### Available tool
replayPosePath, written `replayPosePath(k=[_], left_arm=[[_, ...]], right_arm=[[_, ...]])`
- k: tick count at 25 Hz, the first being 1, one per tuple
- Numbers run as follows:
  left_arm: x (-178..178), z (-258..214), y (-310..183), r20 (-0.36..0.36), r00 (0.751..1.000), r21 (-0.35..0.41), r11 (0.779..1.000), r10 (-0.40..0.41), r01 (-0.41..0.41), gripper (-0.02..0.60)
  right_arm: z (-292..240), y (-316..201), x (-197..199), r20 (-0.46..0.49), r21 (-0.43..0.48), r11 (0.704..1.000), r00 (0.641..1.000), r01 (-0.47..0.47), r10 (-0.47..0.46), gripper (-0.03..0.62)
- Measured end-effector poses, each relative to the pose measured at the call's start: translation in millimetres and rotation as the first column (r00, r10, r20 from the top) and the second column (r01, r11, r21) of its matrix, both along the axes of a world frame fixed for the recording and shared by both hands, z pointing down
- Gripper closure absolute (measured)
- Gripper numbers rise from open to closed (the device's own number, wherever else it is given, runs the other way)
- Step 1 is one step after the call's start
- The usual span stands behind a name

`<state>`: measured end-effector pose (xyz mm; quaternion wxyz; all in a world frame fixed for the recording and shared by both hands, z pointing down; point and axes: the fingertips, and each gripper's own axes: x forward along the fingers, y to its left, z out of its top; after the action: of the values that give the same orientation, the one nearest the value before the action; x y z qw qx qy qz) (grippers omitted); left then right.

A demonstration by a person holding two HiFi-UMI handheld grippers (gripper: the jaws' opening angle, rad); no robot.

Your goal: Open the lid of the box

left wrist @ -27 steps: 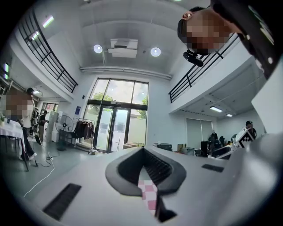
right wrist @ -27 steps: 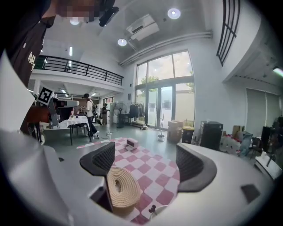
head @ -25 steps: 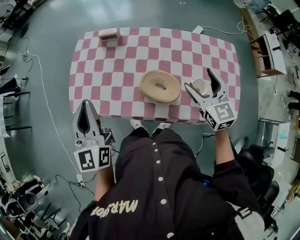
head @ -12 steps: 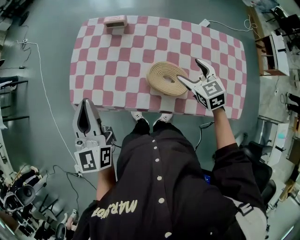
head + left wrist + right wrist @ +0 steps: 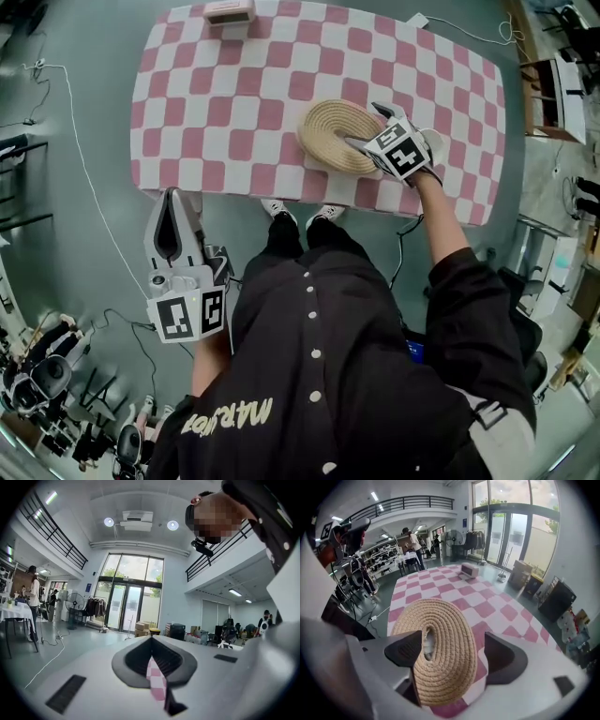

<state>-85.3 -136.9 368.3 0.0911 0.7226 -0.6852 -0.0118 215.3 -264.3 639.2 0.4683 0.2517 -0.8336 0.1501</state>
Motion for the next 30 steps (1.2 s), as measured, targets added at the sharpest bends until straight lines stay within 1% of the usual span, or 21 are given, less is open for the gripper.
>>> replayPosePath(k=[4, 7, 10, 14, 17, 21, 25, 30], left_arm=[[0, 7, 1, -0.002, 1.000, -0.026, 1.000, -0.001, 0.001, 0.572], [0, 12, 2, -0.003, 1.000, -0.041, 0.999, 0.000, 0.000, 0.572], [0, 14, 4, -0.003, 1.000, -0.052, 0.999, -0.002, 0.002, 0.572], [-4, 18, 7, -0.001, 1.000, -0.065, 0.998, -0.010, 0.010, 0.572], [-7, 19, 8, -0.001, 1.000, -0.069, 0.997, -0.019, 0.019, 0.572], [-10, 21, 8, -0.005, 1.000, -0.070, 0.997, -0.025, 0.024, 0.572], [-6, 19, 6, -0.010, 1.000, -0.058, 0.998, -0.013, 0.013, 0.572], [-1, 12, 1, -0.015, 1.000, -0.034, 0.999, 0.001, -0.002, 0.572]], right_arm=[[23, -1, -2, -0.053, -0.041, 0.999, 0.998, 0.024, -0.026, 0.174], [37, -3, -4, -0.087, -0.056, 0.996, 0.994, 0.064, -0.069, 0.179], [47, -2, -9, -0.106, -0.085, 0.990, 0.987, 0.110, -0.119, 0.194], [52, -1, -13, -0.128, -0.141, 0.981, 0.981, 0.130, -0.148, 0.204], [56, -1, -14, -0.136, -0.161, 0.977, 0.977, 0.139, -0.161, 0.207], [54, 0, -17, -0.121, -0.167, 0.978, 0.982, 0.125, -0.146, 0.220], [45, -2, -12, -0.126, -0.138, 0.983, 0.982, 0.121, -0.138, 0.227], [26, -2, -12, -0.087, -0.115, 0.987, 0.989, 0.112, -0.123, 0.227]])
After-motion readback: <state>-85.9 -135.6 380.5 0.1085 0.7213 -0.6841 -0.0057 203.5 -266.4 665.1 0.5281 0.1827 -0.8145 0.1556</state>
